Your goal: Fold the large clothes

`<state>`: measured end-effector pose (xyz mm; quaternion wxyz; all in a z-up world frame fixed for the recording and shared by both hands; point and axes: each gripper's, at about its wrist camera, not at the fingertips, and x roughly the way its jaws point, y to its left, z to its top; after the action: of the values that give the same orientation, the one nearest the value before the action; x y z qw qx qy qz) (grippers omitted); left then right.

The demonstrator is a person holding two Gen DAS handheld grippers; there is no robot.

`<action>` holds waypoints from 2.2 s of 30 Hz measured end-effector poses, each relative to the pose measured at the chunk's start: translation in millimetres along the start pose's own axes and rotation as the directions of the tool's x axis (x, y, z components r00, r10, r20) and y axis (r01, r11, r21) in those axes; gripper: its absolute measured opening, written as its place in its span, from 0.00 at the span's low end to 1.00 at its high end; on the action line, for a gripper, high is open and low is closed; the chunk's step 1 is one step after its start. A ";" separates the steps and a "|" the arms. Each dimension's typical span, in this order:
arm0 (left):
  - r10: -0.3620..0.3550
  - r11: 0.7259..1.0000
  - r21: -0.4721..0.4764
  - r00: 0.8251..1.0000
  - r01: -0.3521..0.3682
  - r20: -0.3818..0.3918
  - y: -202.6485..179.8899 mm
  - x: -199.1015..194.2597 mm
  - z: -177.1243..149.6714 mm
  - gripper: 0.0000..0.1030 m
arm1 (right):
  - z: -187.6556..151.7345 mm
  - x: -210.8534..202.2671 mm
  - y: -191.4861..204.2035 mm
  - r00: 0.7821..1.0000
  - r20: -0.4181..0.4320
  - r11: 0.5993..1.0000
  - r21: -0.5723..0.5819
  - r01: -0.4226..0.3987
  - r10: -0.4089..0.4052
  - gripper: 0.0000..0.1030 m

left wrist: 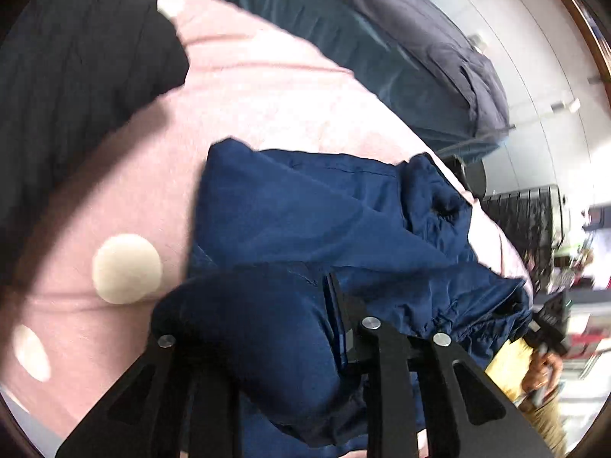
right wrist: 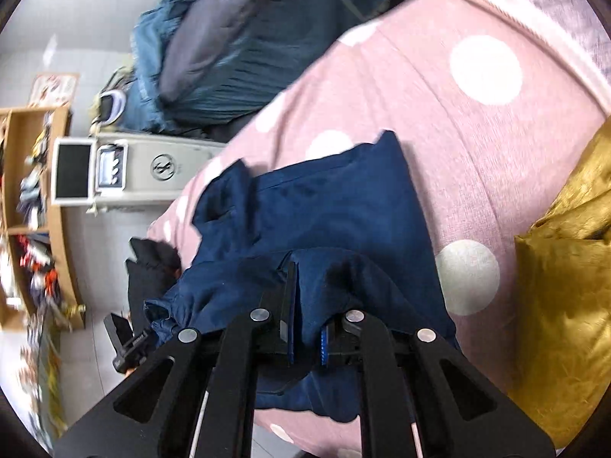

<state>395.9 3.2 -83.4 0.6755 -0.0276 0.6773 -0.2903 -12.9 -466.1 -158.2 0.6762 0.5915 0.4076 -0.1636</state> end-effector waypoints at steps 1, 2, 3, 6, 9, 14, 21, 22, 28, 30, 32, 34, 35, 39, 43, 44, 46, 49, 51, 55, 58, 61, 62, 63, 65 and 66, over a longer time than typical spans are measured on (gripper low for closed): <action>-0.043 0.998 -0.044 0.999 0.043 -0.004 7.8 1.0 0.9 0.31 | 0.8 3.5 -5.1 1.000 -0.004 1.000 0.025 -0.009 0.009 0.09; -0.096 0.991 -0.094 0.995 0.095 -0.004 15.3 1.3 1.8 0.37 | 2.1 7.1 -11.2 1.000 -0.008 0.998 0.056 -0.025 0.026 0.09; -0.165 0.975 -0.153 0.986 0.163 0.000 25.2 -3.1 2.9 0.40 | 2.4 10.4 -14.7 0.999 -0.012 0.996 0.077 -0.040 0.041 0.09; -0.280 0.932 -0.230 0.959 0.282 0.040 36.7 -21.4 6.6 0.57 | 6.6 17.1 -22.0 0.997 -0.034 0.991 0.114 -0.069 0.073 0.09; -0.281 0.929 -0.213 0.951 0.304 0.131 36.1 -51.2 11.3 0.79 | 13.0 20.6 -25.0 0.992 -0.051 0.980 0.169 -0.104 0.114 0.14; -0.202 0.963 -0.108 0.929 0.245 0.312 24.4 -112.6 19.9 0.93 | 18.0 11.9 -19.7 0.958 -0.019 0.922 0.278 -0.271 0.288 0.51; 0.011 0.998 0.058 0.964 -0.027 0.265 -7.8 -93.9 -4.7 0.94 | 22.8 -33.4 -10.5 0.953 0.134 0.932 0.210 -0.295 0.272 0.63; 0.044 0.995 0.073 0.965 -0.065 0.260 -11.2 -83.8 -11.9 0.94 | 21.8 -39.0 -5.3 0.969 0.138 0.960 0.164 -0.227 0.205 0.63; 0.136 0.982 0.091 0.949 -0.168 0.285 -12.8 -61.9 -45.3 0.94 | -15.9 -52.3 49.7 0.921 0.280 0.895 -0.280 0.348 -0.270 0.64; 0.151 0.975 0.114 0.946 -0.190 0.288 -13.0 -60.1 -54.7 0.94 | -35.3 -44.3 58.4 0.901 0.299 0.822 -0.387 0.417 -0.316 0.74; 0.155 0.969 0.145 0.947 -0.202 0.281 -12.2 -53.3 -63.3 0.94 | -51.8 -35.3 60.7 0.898 0.300 0.781 -0.453 0.431 -0.321 0.74; 0.171 0.960 0.172 0.949 -0.221 0.265 -7.1 -44.2 -70.1 0.94 | -61.9 -25.4 60.1 0.892 0.306 0.751 -0.488 0.446 -0.331 0.74; 0.183 0.956 0.178 0.949 -0.232 0.256 -4.5 -40.0 -71.7 0.94 | -65.6 -17.4 58.2 0.886 0.311 0.730 -0.504 0.461 -0.344 0.74; 0.199 0.955 0.178 0.957 -0.237 0.212 4.2 -18.7 -68.0 0.94 | -60.6 5.5 52.0 0.880 0.290 0.724 -0.502 0.474 -0.375 0.74; 0.265 0.931 0.202 0.942 -0.305 0.204 -0.7 10.1 -54.9 0.94 | -48.6 27.4 55.3 0.903 0.241 0.764 -0.481 0.429 -0.355 0.61; 0.279 0.924 0.208 0.938 -0.321 0.207 -3.2 15.1 -50.7 0.92 | -47.3 33.1 61.5 0.899 0.243 0.750 -0.495 0.439 -0.365 0.55; 0.261 0.922 0.230 0.939 -0.312 0.226 -13.7 20.5 -41.1 0.91 | -49.0 38.2 72.7 0.882 0.273 0.710 -0.524 0.471 -0.384 0.39; 0.282 0.906 0.262 0.936 -0.333 0.211 -27.2 27.6 -22.0 0.52 | -44.6 37.7 85.2 0.842 0.333 0.657 -0.527 0.539 -0.424 0.03; 0.285 0.921 0.219 0.940 -0.323 0.187 -25.0 27.4 -4.3 0.34 | -31.6 20.8 85.5 0.858 0.349 0.722 -0.469 0.509 -0.378 0.02; 0.246 0.969 -0.004 0.956 -0.248 0.158 7.9 22.3 38.7 0.29 | 1.6 6.4 66.6 0.854 0.350 0.812 -0.311 0.494 -0.385 0.02; 0.243 0.969 -0.056 0.966 -0.239 0.084 24.7 48.9 53.0 0.32 | 19.8 26.6 41.9 0.870 0.266 0.858 -0.203 0.471 -0.415 0.01; 0.267 0.957 -0.135 0.962 -0.257 0.059 37.5 61.4 56.6 0.67 | 28.4 56.5 23.9 0.868 0.206 0.860 -0.159 0.485 -0.452 0.02; 0.278 0.948 -0.176 0.960 -0.265 0.048 43.0 63.0 57.5 0.84 | 28.3 64.9 21.9 0.856 0.204 0.846 -0.160 0.508 -0.475 0.03; 0.273 0.943 -0.209 0.961 -0.259 0.042 49.7 63.3 57.3 0.86 | 27.5 70.0 22.2 0.851 0.202 0.838 -0.170 0.518 -0.485 0.05; 0.204 0.955 -0.228 0.978 -0.187 0.053 55.8 58.9 55.1 0.86 | 23.2 75.9 27.5 0.828 0.218 0.806 -0.202 0.557 -0.517 0.15; 0.196 0.962 -0.204 0.978 -0.179 0.068 54.9 53.1 53.3 0.86 | 21.2 75.9 30.3 0.809 0.234 0.782 -0.216 0.584 -0.539 0.28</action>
<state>460.5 7.0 -150.5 0.7228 -0.0430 0.6721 -0.1550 62.6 -458.6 -195.2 0.7026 0.3269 0.5290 -0.3458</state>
